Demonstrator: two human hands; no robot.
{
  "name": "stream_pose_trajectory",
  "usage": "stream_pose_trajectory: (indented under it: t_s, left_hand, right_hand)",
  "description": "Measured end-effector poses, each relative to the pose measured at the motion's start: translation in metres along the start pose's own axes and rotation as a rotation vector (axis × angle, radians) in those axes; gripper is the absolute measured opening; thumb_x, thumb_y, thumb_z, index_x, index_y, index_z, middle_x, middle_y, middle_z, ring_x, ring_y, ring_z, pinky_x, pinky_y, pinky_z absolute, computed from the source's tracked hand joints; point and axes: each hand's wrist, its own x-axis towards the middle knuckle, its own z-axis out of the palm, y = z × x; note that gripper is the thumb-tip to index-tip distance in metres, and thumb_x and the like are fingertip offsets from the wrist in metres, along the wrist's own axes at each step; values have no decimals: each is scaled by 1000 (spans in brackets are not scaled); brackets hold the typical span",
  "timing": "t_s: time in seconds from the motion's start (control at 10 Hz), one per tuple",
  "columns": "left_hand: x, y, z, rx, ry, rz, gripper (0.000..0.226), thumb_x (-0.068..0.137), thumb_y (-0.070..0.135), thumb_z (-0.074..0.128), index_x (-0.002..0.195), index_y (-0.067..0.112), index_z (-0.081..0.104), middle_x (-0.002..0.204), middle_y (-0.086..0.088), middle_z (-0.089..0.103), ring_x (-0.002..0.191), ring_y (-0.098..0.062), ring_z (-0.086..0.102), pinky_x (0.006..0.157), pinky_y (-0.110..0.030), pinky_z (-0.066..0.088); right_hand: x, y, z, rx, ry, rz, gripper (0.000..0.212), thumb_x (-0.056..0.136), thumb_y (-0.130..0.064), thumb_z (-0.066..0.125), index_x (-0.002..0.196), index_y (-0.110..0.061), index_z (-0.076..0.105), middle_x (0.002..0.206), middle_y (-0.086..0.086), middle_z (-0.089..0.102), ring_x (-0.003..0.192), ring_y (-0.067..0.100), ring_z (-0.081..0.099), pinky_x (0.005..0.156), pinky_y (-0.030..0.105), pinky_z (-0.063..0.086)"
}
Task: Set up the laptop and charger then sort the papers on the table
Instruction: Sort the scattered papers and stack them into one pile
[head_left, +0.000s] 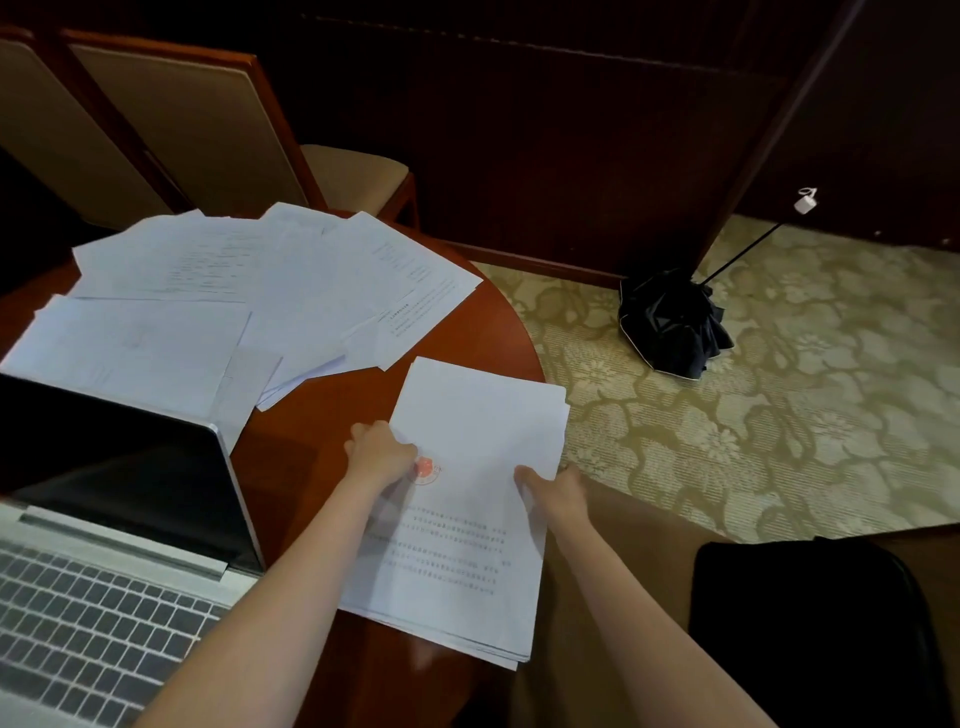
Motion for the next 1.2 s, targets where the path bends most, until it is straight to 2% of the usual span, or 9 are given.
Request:
stream_pose_trajectory:
  t_s: [0.2,0.4,0.6,0.7,0.8,0.9,1.0,1.1,1.2]
  left_hand:
    - [0,9,6,-14,-17,-39,63,88,29,60,139,7,31,142,-15,30,128,-31,36,100,-35,39]
    - [10,21,-15,-98,24,-53,65,91,23,55,145,9,22,149,-14,24,134,-32,31,103,-39,39]
    - [37,27,-47,-319,69,-57,61,90,19,53,144,9,27,146,-14,33,133,-32,36,102,-39,41]
    - [48,27,-62,-623,128,-68,54,91,5,47,142,9,31,139,-13,43,123,-28,48,86,-27,42]
    - [65,23,-77,-732,271,-80,50,91,1,47,139,12,36,141,-14,40,124,-29,47,82,-23,39]
    - [80,16,-88,-730,376,-164,51,88,-1,50,137,12,38,140,-15,37,125,-32,45,94,-31,43]
    - [89,11,-93,-683,453,-293,52,89,3,50,138,13,37,140,-15,35,129,-31,39,100,-38,39]
    - [95,0,-94,-695,534,-396,56,86,3,53,139,13,36,142,-14,35,131,-31,36,104,-39,34]
    - [98,-17,-95,-733,640,-513,56,86,5,55,139,13,36,144,-13,33,133,-30,34,108,-39,31]
  right_hand:
    - [2,-6,14,60,-79,22,81,59,-30,56,133,-2,40,131,10,50,111,30,52,79,33,44]
    - [-7,-53,7,-156,233,-239,72,82,-11,58,141,4,21,144,17,26,136,33,23,112,43,27]
    - [6,-119,31,-27,66,-324,65,86,-8,51,145,0,23,146,13,31,133,31,36,104,36,37]
    - [18,-142,51,109,-108,-192,29,85,-2,50,113,-1,55,110,12,54,99,26,54,78,27,40]
    - [31,-160,69,63,-170,-110,29,81,5,46,60,-12,37,64,3,36,56,14,34,47,19,30]
    - [41,-174,89,71,-239,-125,31,85,4,43,60,-13,40,63,1,41,59,13,41,50,16,36]
    - [48,-186,112,131,-349,-139,20,90,-5,48,73,-14,50,76,1,52,70,14,53,68,25,47]
    - [40,-205,142,137,-506,-145,23,95,-4,43,111,5,57,91,16,59,83,24,61,76,27,50]
    - [40,-221,188,132,-576,-31,42,94,6,35,132,22,31,132,44,37,128,49,38,111,46,32]
